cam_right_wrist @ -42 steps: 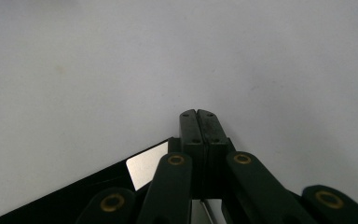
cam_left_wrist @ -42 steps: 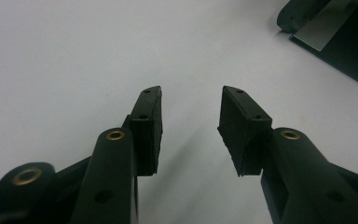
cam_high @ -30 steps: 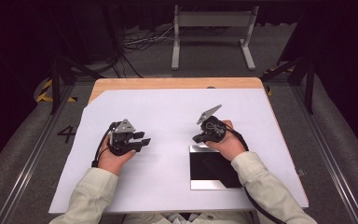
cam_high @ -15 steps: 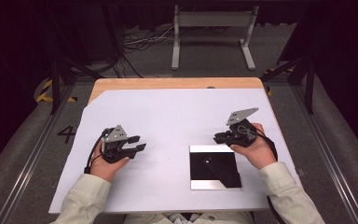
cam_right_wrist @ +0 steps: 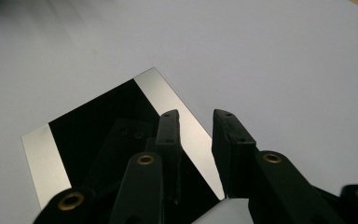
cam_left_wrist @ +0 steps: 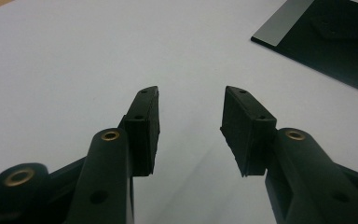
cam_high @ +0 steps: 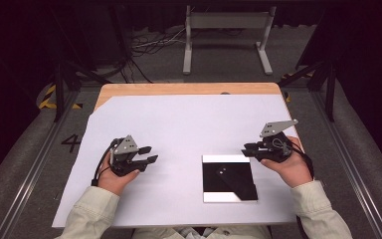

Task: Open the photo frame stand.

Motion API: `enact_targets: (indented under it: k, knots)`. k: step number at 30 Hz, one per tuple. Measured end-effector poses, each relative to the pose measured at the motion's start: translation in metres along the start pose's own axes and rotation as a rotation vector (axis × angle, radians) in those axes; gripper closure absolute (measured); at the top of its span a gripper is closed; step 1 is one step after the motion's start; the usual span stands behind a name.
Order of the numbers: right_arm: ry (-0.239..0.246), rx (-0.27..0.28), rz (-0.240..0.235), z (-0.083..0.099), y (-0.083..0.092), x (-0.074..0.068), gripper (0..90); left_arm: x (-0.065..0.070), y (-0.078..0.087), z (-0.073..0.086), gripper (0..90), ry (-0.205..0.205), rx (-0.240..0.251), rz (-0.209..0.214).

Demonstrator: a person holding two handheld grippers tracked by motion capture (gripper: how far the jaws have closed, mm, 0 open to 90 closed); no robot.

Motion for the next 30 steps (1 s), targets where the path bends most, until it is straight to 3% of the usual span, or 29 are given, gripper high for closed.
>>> enact_targets:
  k: [9, 19, 30]
  knots:
    - [0.002, -0.033, 0.009, 0.012, 0.012, -0.008, 70.0, 0.001, -0.004, 0.0, 57.2, 0.003, -0.017, 0.013]
    - [-0.007, -0.092, -0.011, 0.03, 0.022, -0.018, 69.3, 0.001, -0.009, -0.002, 58.9, 0.003, -0.029, 0.033]
    - [-0.002, -0.16, -0.026, 0.047, 0.023, -0.028, 68.6, -0.001, -0.016, -0.005, 59.0, -0.005, -0.043, 0.042]
Point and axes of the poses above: each handheld gripper's, and its own axes: y roughly backward along the jaws, z roughly out of its underside, x roughly to its right, the point moved 4 cm from there along -y, roughly forward along the jaws, and after that the axes turned 2 degrees about -y, right-handed, at the moved point
